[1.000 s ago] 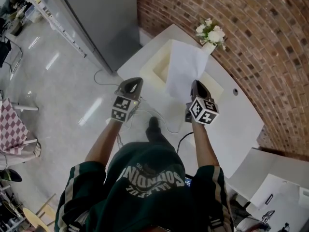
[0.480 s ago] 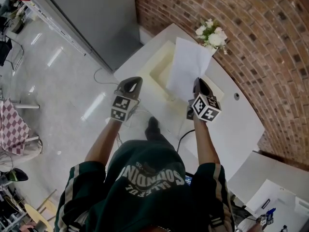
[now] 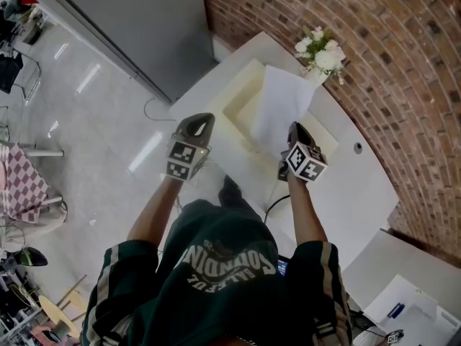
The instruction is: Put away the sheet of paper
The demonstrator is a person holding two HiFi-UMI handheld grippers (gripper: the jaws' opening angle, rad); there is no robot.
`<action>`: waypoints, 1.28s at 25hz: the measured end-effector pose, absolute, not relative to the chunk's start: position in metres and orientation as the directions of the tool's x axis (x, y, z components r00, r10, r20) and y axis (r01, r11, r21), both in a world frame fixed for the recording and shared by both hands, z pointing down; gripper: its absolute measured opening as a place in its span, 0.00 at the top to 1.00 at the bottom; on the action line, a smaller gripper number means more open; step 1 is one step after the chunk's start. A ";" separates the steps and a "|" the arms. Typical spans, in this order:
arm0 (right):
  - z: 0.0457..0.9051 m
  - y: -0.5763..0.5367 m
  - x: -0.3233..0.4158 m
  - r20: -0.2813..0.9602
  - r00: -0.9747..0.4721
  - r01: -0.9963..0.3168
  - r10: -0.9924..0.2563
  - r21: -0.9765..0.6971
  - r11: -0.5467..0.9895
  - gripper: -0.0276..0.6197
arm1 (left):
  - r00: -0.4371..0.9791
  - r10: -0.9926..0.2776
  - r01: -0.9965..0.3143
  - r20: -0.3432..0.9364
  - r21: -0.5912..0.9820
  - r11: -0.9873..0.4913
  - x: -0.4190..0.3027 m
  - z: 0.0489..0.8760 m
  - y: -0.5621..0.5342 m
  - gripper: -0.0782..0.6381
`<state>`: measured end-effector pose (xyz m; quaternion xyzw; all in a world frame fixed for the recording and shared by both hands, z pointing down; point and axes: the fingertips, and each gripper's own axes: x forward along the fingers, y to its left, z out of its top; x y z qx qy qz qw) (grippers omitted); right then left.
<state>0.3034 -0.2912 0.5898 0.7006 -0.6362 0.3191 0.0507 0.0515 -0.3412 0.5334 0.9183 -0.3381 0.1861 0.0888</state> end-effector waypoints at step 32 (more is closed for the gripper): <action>0.689 -0.236 0.348 0.657 0.041 -0.756 -0.753 -0.472 -0.453 0.95 | 0.717 -0.530 -0.616 0.453 0.056 -0.786 0.082 0.558 -0.342 0.88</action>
